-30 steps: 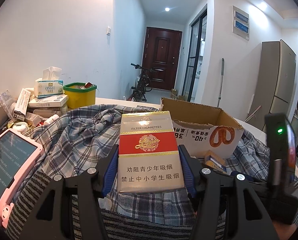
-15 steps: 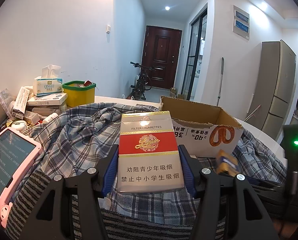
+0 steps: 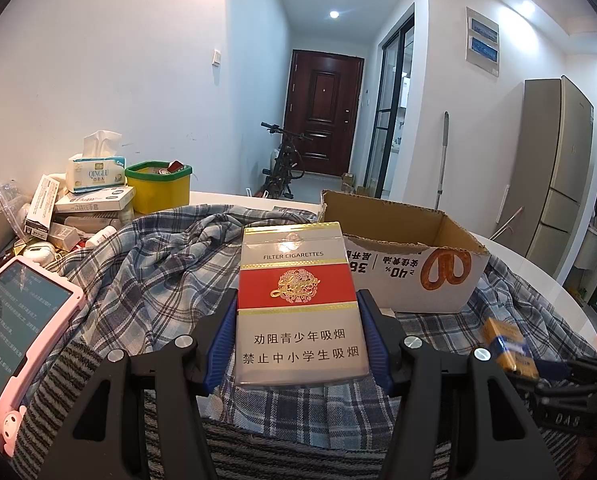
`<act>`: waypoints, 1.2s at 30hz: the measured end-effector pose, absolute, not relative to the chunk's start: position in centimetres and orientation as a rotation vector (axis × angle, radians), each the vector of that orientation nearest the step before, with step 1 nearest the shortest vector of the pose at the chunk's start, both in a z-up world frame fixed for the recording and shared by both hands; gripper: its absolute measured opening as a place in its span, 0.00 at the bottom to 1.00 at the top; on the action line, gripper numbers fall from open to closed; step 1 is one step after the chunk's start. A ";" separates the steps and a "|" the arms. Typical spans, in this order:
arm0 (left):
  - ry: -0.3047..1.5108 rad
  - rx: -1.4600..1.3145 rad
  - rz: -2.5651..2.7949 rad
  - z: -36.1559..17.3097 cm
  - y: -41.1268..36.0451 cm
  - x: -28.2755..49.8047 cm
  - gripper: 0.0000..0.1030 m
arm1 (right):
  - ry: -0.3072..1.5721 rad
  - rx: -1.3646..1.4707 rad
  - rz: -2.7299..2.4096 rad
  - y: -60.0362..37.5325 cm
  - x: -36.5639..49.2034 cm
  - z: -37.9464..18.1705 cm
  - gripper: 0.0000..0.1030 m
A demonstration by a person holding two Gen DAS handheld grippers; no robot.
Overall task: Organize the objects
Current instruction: 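Close the right gripper on the gold-and-blue cigarette pack, then lift both held cigarette packs up toward the cardboard box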
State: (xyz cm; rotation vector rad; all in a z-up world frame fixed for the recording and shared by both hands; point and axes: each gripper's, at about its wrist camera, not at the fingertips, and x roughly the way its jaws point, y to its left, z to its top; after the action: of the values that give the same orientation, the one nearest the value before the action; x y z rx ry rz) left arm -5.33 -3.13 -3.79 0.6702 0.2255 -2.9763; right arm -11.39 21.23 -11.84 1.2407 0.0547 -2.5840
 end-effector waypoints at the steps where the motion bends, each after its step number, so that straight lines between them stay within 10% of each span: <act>1: 0.224 0.671 -2.976 -3.8 -3.2 -5.3 0.58 | 0.066 1.249 -2.576 21.1 -11.3 -12.1 0.51; 14: 0.227 0.671 -2.977 -3.8 -3.1 -5.4 0.58 | 0.015 1.200 -2.730 21.8 -10.6 -11.7 0.75; 36: 0.224 0.670 -2.977 -3.8 -3.1 -5.2 0.58 | 0.245 1.346 -2.726 17.7 -13.4 -14.4 0.53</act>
State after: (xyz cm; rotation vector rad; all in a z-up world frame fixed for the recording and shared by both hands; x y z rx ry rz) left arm -5.22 -3.07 -3.78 0.6701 0.2240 -2.9768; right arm -13.44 17.75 -14.40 1.3465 0.2452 -2.7265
